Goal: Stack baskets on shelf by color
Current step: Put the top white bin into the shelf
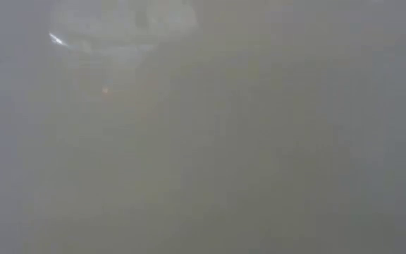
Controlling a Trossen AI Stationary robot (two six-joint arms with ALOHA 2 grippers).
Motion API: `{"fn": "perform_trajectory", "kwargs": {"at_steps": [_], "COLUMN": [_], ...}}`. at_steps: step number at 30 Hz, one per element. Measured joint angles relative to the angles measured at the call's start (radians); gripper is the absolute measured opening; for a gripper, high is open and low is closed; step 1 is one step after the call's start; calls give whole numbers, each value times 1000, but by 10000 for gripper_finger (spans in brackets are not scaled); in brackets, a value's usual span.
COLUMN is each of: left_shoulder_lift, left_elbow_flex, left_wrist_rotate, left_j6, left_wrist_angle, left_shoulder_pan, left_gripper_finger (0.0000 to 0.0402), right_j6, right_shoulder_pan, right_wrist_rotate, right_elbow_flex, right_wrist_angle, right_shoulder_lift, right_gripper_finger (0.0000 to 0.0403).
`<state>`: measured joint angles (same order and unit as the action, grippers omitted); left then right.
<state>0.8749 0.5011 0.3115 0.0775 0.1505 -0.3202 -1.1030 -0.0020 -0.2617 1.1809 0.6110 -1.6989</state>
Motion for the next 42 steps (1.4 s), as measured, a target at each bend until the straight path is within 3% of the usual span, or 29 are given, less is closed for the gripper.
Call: {"fn": "perform_trajectory", "kwargs": {"at_steps": [3, 8, 12, 19, 22, 24, 27, 31, 37, 42], "left_shoulder_lift": [0, 0, 0, 0, 0, 0, 0, 0, 0, 0], "left_elbow_flex": [0, 0, 0, 0, 0, 0, 0, 0, 0, 0], "left_wrist_rotate": [0, 0, 0, 0, 0, 0, 0, 0, -51, -59], "left_j6": [-1, -2, -4, -9, -12, -13, -16, -22, -35, -34], "left_wrist_angle": [-1, -12, -21, -20, -20, -20, -20, -20, -20, -20], "left_shoulder_pan": [0, 0, 0, 0, 0, 0, 0, 0, 0, 0], "left_gripper_finger": [145, 145, 145, 145, 145, 145, 145, 145, 145, 145], "right_j6": [-60, -144, -176, -68, 54, 189, 445, 534, 629, 726], "right_shoulder_pan": [-8, -11, -4, -3, -2, 2, 3, -45, -178, -288], "right_wrist_rotate": [8, 80, 114, 437, 501, 442, 173, -93, -128, -127], "right_elbow_flex": [0, 0, 0, 0, -1, -1, 11, 127, 298, 306], "right_wrist_angle": [3, 18, 25, -48, -151, -252, -380, -166, 305, 510], "right_shoulder_lift": [-8, 1, 45, 224, 322, 397, 498, 573, 584, 563], "right_gripper_finger": [75, 11, 6, 2, 2, 1, 1, 1, 0, 0]}}
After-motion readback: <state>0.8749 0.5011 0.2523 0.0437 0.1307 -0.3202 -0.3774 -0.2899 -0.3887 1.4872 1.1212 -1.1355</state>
